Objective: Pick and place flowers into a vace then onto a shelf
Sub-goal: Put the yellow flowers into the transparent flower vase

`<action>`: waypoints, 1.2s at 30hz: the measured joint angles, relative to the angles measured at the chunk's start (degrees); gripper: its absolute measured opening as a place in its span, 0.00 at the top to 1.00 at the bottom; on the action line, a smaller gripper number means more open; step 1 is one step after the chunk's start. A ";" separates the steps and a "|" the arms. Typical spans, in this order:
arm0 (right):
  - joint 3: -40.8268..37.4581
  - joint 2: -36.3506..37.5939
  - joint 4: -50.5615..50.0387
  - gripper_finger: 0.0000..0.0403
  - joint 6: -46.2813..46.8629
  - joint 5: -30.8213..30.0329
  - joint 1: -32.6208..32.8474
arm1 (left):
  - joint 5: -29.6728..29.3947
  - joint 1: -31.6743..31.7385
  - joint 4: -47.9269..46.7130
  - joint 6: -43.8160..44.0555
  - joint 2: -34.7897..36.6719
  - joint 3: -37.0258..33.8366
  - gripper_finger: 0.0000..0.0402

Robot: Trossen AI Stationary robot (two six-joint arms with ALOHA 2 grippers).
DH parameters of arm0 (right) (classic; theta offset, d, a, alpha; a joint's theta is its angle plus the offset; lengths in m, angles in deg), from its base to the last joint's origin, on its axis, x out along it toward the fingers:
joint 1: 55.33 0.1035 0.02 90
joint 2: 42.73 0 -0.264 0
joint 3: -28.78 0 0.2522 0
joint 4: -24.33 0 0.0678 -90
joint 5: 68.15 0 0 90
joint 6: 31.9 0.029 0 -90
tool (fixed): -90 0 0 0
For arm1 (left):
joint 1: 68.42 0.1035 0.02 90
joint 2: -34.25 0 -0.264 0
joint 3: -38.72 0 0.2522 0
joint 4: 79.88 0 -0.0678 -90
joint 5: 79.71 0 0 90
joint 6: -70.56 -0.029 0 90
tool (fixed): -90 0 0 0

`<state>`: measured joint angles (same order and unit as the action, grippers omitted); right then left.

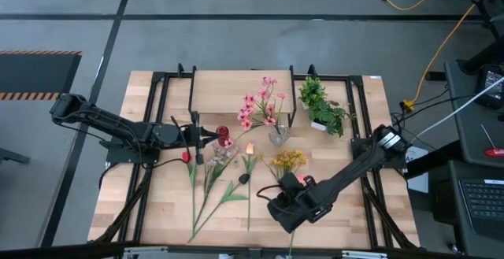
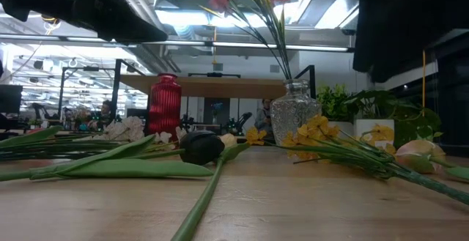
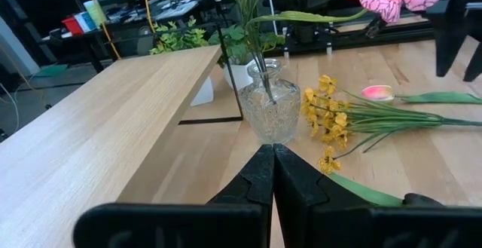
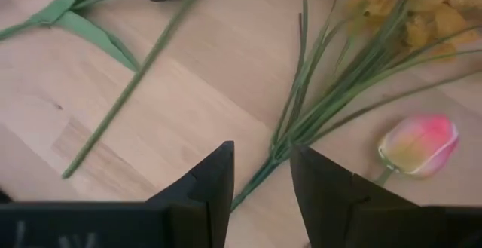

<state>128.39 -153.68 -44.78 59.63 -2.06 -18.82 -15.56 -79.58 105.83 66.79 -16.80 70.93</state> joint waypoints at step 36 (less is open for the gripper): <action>-7.94 -4.22 8.86 0.67 8.83 0.60 -0.66 | -0.02 0.01 0.00 0.00 -0.01 0.00 0.99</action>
<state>120.44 -157.91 -35.92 68.46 -1.46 -19.48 -15.58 -79.57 105.83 66.79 -16.81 70.93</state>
